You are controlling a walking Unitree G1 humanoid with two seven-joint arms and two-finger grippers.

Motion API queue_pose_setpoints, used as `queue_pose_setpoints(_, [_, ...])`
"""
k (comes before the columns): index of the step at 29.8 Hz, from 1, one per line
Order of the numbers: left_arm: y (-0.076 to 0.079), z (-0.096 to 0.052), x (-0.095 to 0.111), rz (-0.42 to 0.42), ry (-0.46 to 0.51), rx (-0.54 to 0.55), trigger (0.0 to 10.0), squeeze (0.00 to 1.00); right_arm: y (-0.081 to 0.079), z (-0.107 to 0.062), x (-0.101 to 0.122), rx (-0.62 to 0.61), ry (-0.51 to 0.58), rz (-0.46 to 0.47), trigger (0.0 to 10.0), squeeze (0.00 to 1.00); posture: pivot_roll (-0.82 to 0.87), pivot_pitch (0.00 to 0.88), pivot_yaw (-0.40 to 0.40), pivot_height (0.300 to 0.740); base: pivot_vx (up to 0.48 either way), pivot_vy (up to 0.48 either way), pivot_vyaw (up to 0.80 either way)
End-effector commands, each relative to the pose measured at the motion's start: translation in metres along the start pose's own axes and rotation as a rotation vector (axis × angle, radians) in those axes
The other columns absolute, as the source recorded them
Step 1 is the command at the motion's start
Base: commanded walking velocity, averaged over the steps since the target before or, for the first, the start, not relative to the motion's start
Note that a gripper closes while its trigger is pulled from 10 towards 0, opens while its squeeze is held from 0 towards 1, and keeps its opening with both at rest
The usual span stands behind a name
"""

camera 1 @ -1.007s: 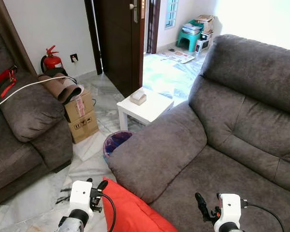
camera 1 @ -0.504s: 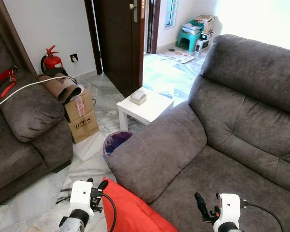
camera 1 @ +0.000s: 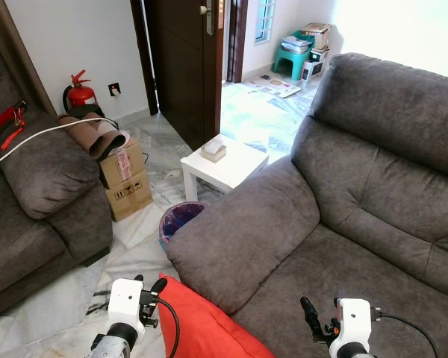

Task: Move the pillow to the sofa from floor

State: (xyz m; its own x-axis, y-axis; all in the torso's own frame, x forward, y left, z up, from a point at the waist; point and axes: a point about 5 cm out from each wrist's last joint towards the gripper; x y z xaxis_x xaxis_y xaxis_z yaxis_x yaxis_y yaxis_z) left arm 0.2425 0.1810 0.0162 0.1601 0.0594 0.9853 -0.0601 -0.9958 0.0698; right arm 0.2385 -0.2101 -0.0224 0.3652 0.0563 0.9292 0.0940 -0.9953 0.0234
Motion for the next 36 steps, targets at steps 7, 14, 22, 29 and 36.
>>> queue_pose_setpoints(7, [0.0001,-0.0004,0.0021,0.01,0.011,-0.006,10.0,0.0,-0.0002,0.0018,0.0018,-0.005,0.003,0.014,10.0,0.0,0.01,0.062,-0.011,0.74,0.0,0.0,0.0])
queue_pose_setpoints(14, [-0.0004,-0.0007,0.0024,0.01,0.013,-0.003,10.0,0.0,-0.0005,0.0019,0.0018,-0.006,0.004,0.015,10.0,0.0,0.01,0.062,-0.011,0.74,-0.3,0.0,0.0])
queue_pose_setpoints(22, [-0.0006,-0.0007,0.0027,0.01,0.015,-0.003,10.0,0.0,-0.0013,0.0018,0.0014,-0.003,0.003,0.019,10.0,0.0,0.01,0.063,-0.011,0.74,-0.289,0.0,0.0])
queue_pose_setpoints(29, [-0.0012,-0.0009,0.0018,0.014,0.006,0.0,10.0,0.0,-0.0016,0.0017,0.001,-0.003,0.002,0.019,10.0,0.0,0.01,0.064,-0.011,0.74,-0.04,0.0,0.0])
queue_pose_setpoints(36, [0.0004,-0.0008,0.0026,0.01,0.01,-0.006,10.0,0.0,-0.0006,0.0012,0.0015,-0.007,0.011,0.026,10.0,0.0,0.01,0.065,-0.011,0.74,0.0,0.0,0.0])
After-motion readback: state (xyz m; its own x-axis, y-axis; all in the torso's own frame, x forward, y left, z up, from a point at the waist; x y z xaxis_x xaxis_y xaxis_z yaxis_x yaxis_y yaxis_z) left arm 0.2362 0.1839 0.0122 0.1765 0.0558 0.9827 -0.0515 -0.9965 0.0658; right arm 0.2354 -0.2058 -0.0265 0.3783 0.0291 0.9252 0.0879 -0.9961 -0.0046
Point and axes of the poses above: a point about 5 cm out from each wrist's last joint towards the gripper, its own z axis pointing out of the wrist towards the gripper, its own x axis along the axis of the wrist's last joint, y = z × x, and after that the axes turned 6 degrees about -z, right-handed
